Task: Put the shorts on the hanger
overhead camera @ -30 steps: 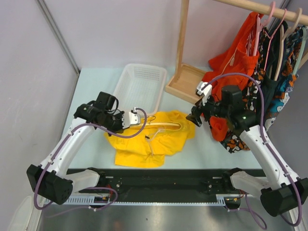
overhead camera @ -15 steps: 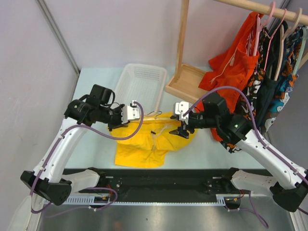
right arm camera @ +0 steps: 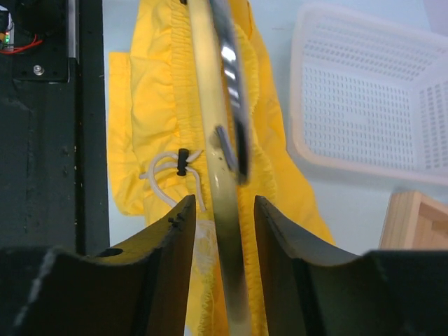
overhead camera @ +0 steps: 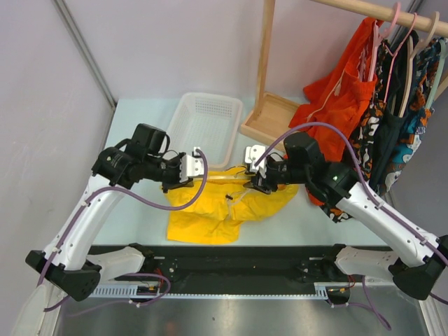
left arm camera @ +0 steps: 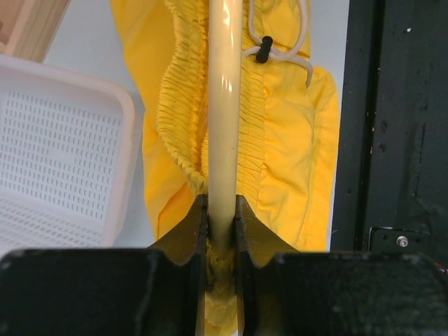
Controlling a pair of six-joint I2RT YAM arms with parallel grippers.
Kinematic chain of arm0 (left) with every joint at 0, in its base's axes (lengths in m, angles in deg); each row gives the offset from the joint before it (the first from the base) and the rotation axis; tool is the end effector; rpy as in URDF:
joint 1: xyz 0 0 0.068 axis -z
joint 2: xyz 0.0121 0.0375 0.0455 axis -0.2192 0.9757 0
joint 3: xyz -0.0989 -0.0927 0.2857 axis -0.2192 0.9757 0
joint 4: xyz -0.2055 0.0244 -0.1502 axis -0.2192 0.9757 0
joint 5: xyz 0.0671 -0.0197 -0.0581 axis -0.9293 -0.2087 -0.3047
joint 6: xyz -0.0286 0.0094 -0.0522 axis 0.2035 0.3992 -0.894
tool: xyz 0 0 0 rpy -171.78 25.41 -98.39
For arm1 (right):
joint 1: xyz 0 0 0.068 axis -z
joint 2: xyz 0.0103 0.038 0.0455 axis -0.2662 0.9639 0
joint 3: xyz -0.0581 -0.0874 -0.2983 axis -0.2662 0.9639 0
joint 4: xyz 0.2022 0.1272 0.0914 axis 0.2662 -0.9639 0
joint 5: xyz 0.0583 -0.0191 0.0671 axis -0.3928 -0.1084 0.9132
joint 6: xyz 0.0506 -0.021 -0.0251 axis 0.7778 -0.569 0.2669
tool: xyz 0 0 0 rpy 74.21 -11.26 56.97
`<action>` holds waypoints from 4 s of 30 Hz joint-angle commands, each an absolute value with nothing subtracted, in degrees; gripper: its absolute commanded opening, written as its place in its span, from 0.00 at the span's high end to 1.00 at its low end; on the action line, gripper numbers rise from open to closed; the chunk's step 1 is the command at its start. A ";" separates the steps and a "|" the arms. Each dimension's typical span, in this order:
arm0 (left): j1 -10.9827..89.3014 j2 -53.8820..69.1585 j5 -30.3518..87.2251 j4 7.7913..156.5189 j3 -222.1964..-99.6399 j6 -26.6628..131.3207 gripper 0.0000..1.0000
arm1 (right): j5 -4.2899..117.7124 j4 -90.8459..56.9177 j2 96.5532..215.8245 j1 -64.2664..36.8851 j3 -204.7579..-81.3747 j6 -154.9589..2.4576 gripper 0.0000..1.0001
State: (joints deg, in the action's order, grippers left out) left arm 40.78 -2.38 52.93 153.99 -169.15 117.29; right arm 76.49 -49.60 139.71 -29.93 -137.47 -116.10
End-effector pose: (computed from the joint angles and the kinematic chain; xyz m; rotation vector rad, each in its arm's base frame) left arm 0.1395 -0.1018 0.4229 1.7197 1.6557 -0.5164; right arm 0.1402 0.1711 0.4216 -1.5162 1.3856 0.6244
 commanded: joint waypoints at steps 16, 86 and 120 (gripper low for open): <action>38.94 -1.85 68.08 141.85 -172.25 109.63 1.00 | 91.61 -60.58 132.24 -14.18 -139.85 -116.30 1.00; 35.51 -10.82 61.22 116.95 -161.79 82.28 0.00 | 40.72 -54.51 171.17 11.75 -205.77 -70.68 1.00; 17.59 -0.10 63.07 123.18 -167.23 64.26 0.00 | 61.54 -51.43 139.55 6.04 -169.58 -85.08 0.00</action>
